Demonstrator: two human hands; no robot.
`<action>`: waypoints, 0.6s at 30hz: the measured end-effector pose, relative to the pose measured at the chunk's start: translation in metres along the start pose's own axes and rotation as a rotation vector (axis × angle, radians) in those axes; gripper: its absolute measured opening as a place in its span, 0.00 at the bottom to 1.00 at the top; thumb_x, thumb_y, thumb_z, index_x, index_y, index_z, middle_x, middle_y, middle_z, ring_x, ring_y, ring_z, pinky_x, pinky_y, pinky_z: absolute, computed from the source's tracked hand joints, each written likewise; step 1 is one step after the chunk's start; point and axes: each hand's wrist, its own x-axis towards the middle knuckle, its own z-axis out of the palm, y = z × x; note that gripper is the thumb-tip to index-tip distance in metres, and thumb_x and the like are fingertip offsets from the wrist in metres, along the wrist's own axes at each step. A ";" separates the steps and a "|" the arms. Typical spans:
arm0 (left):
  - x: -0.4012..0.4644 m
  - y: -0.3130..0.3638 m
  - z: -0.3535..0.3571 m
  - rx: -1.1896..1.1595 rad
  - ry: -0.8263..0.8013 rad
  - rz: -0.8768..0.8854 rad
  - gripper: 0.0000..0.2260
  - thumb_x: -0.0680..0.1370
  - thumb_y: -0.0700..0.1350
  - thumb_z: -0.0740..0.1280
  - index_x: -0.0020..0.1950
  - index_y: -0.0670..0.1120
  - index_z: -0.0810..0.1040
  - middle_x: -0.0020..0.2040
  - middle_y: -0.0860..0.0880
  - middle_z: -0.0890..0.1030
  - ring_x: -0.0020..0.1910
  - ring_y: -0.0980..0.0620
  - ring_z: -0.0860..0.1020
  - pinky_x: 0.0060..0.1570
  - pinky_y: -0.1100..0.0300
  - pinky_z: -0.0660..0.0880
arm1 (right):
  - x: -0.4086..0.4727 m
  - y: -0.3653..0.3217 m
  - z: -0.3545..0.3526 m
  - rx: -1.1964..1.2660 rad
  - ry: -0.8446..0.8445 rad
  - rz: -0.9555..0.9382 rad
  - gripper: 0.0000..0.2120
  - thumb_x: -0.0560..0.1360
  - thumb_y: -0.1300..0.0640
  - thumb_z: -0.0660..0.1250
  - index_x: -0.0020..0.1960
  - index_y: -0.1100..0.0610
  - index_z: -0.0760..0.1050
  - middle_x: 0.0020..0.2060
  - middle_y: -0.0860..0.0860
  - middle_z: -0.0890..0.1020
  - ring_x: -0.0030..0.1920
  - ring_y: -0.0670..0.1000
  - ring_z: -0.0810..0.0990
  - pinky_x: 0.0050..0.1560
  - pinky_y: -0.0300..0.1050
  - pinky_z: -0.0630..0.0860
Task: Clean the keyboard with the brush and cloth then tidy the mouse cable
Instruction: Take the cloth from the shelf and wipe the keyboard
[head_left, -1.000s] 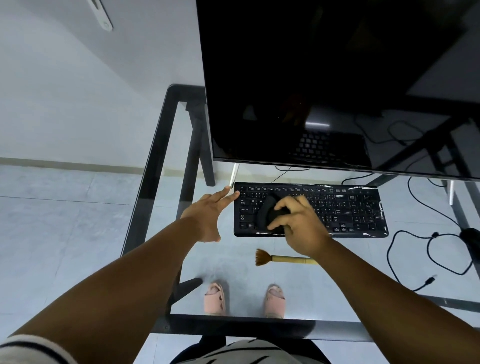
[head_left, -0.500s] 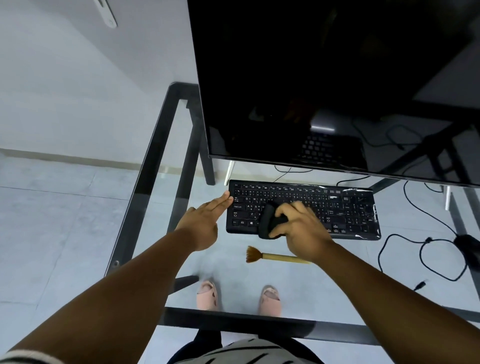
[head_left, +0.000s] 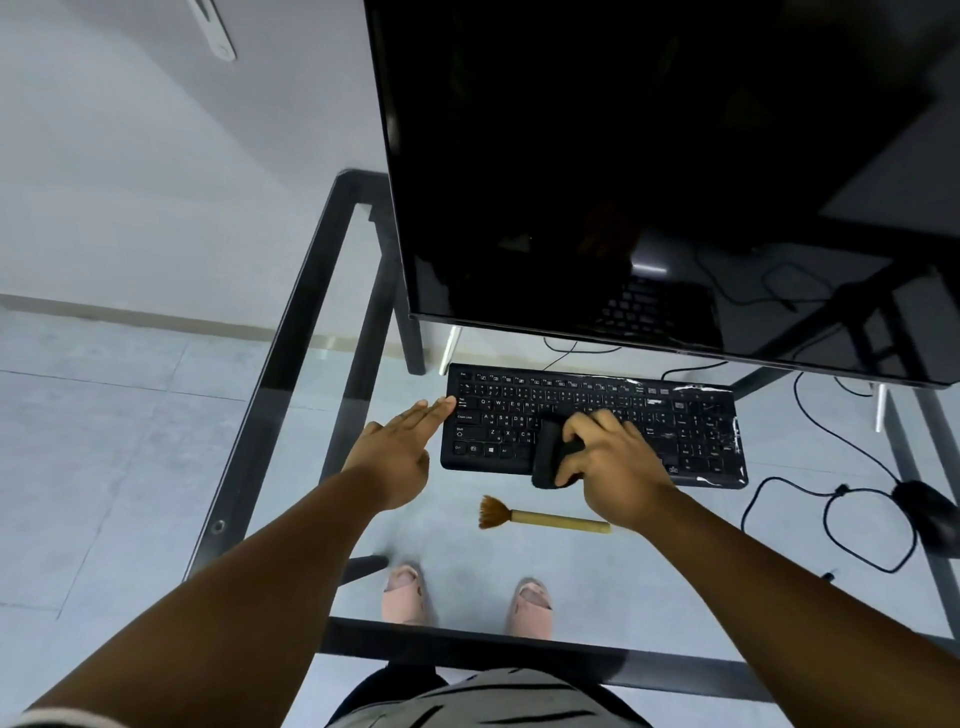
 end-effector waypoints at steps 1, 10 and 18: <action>0.000 -0.001 0.000 -0.003 -0.002 0.001 0.32 0.81 0.42 0.54 0.78 0.60 0.41 0.80 0.57 0.51 0.78 0.58 0.47 0.73 0.46 0.55 | 0.001 0.001 0.000 0.016 0.010 -0.002 0.22 0.66 0.71 0.68 0.40 0.43 0.84 0.50 0.45 0.73 0.51 0.52 0.69 0.45 0.46 0.64; 0.001 -0.005 -0.006 -0.074 -0.031 0.008 0.31 0.82 0.40 0.53 0.78 0.63 0.43 0.80 0.55 0.52 0.78 0.57 0.49 0.73 0.46 0.55 | 0.034 -0.061 -0.003 0.099 -0.069 -0.227 0.14 0.72 0.47 0.66 0.57 0.39 0.80 0.53 0.47 0.72 0.52 0.52 0.68 0.48 0.49 0.68; 0.002 -0.010 0.000 -0.044 0.030 0.026 0.31 0.82 0.40 0.53 0.78 0.63 0.43 0.79 0.59 0.52 0.78 0.60 0.49 0.71 0.48 0.58 | 0.012 -0.022 0.000 -0.029 -0.060 -0.116 0.28 0.67 0.71 0.63 0.51 0.39 0.81 0.53 0.45 0.72 0.52 0.52 0.69 0.45 0.47 0.64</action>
